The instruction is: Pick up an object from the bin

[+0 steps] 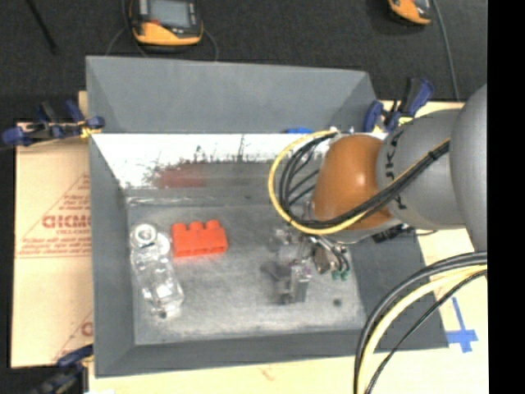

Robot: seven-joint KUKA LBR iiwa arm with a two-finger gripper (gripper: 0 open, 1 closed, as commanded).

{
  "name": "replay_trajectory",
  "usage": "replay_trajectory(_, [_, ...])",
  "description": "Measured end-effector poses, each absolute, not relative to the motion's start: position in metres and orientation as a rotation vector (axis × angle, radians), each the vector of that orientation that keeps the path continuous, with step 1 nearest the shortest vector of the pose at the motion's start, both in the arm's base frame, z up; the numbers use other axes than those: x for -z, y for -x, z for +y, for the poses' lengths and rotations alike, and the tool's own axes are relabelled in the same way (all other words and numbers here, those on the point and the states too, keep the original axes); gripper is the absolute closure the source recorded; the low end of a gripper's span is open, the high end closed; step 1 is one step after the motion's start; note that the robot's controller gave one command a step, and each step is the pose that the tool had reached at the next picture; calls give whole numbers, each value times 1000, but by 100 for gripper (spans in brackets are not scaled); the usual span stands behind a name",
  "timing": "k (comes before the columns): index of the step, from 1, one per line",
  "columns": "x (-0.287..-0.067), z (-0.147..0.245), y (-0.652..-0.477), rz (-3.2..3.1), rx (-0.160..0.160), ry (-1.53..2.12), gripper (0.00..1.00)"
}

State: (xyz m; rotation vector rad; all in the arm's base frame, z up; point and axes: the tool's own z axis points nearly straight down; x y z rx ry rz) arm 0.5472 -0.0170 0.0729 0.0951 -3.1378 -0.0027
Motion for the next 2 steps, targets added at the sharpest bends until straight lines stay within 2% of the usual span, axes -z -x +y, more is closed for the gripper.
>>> replay_trajectory(1, [-77,-20,-548,-3143,-2,-94,100])
replay_trajectory(2, [-206,-25,-548,-3153,-3,-82,100])
